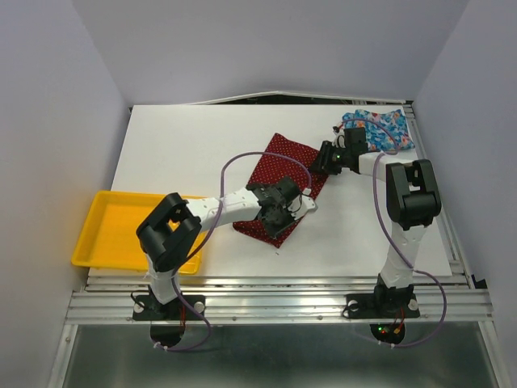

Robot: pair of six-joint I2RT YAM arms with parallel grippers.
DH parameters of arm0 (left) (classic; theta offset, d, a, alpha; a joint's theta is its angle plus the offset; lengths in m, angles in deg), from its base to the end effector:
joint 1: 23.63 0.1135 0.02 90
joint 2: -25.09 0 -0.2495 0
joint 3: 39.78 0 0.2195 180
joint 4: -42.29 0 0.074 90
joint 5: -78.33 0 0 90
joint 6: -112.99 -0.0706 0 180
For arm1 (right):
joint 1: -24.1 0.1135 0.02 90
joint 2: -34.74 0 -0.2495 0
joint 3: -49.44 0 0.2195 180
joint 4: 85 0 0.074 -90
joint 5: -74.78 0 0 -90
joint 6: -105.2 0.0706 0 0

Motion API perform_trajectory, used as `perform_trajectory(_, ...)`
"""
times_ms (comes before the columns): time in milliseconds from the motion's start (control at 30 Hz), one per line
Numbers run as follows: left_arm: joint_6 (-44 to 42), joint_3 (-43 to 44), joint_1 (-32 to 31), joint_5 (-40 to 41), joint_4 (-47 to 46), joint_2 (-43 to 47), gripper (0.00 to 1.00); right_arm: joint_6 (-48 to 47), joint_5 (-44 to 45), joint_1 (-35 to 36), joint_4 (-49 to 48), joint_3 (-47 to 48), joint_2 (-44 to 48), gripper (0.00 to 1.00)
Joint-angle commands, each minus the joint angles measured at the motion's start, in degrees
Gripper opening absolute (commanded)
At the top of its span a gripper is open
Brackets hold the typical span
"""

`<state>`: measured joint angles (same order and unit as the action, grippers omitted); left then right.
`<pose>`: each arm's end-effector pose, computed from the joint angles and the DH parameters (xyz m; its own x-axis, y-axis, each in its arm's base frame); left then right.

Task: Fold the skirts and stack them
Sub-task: Fold the skirt

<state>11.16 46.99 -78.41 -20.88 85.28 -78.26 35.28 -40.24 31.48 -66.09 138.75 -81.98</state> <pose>0.1988 -0.3012 0.1697 -0.3118 0.7926 -0.5240 0.9370 0.3480 -0.0312 0.4150 0.0839 0.1355 -0.8130 0.2084 -0.5436 -0.1351 0.8407 0.5244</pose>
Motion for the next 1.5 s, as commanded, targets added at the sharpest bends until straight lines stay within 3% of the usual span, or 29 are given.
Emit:
perform_trajectory(0,-0.47,2.47,-0.32,0.42,2.04,0.69,0.12,-1.53,4.45,0.01,2.4,0.99,-2.63,0.44)
perform_trajectory(67,-1.08,2.82,-0.32,1.04,2.83,3.06,0.0,-1.62,4.62,0.01,2.4,1.08,-2.72,0.44)
perform_trajectory(233,-2.4,6.94,-0.41,2.62,6.6,8.59,0.0,-1.36,5.24,0.01,2.49,0.99,-3.15,0.43)
perform_trajectory(400,-3.89,11.0,-1.28,0.07,11.36,8.08,0.0,-1.0,6.73,0.01,2.58,1.52,-3.95,0.43)
perform_trajectory(633,-2.85,9.94,-3.05,-5.46,7.68,0.54,0.0,-1.09,8.14,0.01,3.02,1.96,-4.74,0.41)
perform_trajectory(900,1.29,10.91,-5.07,-9.51,-3.05,-9.75,0.0,-2.49,9.02,0.01,3.98,2.92,-5.18,0.42)
perform_trajectory(933,1.38,10.82,-5.33,-9.6,-3.49,-10.11,0.02,-2.67,8.67,0.01,4.07,3.1,-5.09,0.41)
perform_trajectory(1000,0.59,10.39,-6.12,-9.69,-4.72,-9.68,0.16,-3.02,7.79,0.01,4.16,3.8,-4.91,0.43)
perform_trajectory(1033,0.24,10.12,-6.21,-9.42,-5.42,-8.81,0.34,-3.63,7.27,0.01,4.59,4.76,-4.83,0.43)
perform_trajectory(1067,-0.03,9.25,-6.21,-9.33,-5.6,-7.58,0.41,-4.08,6.74,0.01,5.03,5.47,-4.83,0.44)
perform_trajectory(1200,-1.96,4.42,-5.42,-10.12,-7.79,3.74,0.63,-6.97,5.59,0.01,6.35,8.98,-3.51,0.51)
perform_trajectory(1300,-3.45,0.81,-3.05,-11.44,-8.24,15.25,0.7,-9.61,3.66,0.01,7.32,12.67,-0.88,0.59)
perform_trajectory(1467,-12.38,-5.5,1.08,-5.22,-6.31,20.64,0.75,-13.83,-1.95,0.01,11.01,17.69,2.9,0.77)
